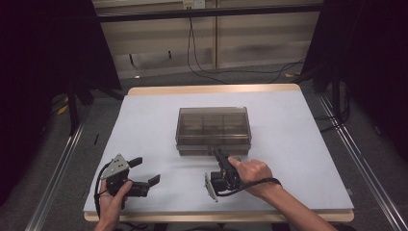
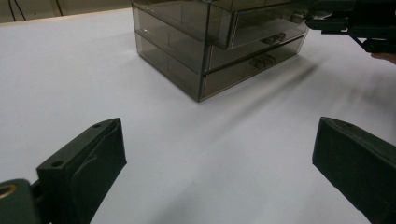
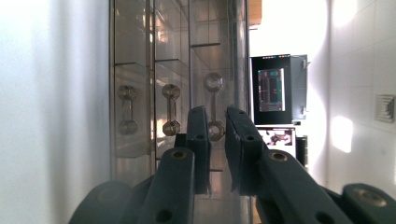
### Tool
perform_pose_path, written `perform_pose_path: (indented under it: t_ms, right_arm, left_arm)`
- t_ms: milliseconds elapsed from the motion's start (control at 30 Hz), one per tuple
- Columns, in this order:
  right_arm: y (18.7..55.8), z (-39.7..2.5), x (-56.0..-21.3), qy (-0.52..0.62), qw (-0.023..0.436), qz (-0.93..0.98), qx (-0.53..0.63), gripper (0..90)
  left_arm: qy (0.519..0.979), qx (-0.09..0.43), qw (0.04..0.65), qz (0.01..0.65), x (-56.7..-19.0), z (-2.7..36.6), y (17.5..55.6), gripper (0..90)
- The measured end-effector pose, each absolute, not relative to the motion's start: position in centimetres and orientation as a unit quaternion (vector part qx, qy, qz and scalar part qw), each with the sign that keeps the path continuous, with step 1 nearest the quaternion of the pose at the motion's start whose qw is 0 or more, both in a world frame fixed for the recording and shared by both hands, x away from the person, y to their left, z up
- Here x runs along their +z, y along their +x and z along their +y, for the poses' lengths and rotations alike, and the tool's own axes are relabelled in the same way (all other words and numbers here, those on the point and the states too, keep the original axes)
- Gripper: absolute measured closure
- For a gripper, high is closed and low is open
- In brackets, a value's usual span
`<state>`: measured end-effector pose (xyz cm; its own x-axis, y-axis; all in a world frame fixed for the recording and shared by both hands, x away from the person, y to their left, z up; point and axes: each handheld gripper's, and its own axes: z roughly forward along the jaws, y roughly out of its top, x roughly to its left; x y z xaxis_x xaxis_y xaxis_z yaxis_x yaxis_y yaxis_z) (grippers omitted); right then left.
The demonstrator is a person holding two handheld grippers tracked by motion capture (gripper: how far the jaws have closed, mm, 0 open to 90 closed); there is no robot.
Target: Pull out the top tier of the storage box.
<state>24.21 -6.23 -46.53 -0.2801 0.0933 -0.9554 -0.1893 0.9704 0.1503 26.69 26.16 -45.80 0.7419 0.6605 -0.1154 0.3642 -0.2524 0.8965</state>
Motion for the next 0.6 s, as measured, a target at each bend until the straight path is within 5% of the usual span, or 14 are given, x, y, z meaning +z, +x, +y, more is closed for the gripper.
perform_pose_path:
  t_ms: [300, 600]
  right_arm:
    - [24.2, -6.8, -45.5, -0.015, 0.574, 0.802, 0.163, 73.7]
    - [24.9, -8.0, -43.4, 0.064, 0.468, 0.844, 0.255, 70.6]
  left_arm:
    - [0.778, 0.144, 0.516, 0.329, -45.8, 26.2, 26.7, 2.6]
    - [0.778, 0.144, 0.517, 0.328, -45.8, 26.2, 26.7, 2.6]
